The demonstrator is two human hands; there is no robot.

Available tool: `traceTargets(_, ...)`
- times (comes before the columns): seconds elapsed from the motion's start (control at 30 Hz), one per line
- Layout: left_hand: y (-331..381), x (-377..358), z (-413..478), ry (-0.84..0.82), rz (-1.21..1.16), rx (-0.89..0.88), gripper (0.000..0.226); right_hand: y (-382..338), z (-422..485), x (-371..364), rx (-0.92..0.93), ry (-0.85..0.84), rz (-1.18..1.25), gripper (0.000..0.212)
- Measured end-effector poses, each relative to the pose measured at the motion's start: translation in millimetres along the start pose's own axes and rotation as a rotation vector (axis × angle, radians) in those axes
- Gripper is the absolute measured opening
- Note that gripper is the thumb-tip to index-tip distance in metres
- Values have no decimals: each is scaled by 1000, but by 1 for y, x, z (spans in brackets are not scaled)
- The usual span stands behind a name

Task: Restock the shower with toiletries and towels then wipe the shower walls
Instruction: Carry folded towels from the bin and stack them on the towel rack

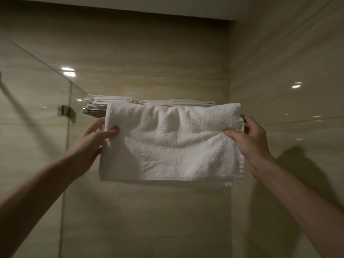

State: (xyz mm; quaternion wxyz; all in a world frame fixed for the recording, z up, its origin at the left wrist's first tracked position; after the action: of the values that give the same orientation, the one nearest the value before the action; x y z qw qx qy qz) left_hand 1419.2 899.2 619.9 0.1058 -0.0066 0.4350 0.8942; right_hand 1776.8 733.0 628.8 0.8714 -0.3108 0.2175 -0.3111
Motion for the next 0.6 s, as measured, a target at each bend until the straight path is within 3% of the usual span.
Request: traceTargets(0.6, 47, -82, 197, 132, 83, -307, 31, 12, 228, -53, 235, -39, 116, 26)
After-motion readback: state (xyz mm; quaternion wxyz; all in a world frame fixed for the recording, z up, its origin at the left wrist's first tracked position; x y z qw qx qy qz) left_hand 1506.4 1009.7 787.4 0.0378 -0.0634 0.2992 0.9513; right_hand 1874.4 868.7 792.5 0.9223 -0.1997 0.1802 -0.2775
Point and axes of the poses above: each hand's wrist, its own z-axis towards the middle knuckle, its own x-axis out of the back of the hand, y = z × x, the point moved 6 cm from there along z, towards the middle knuckle, and after that the axes turned 5 degrees about y, right-handed, at the moved point
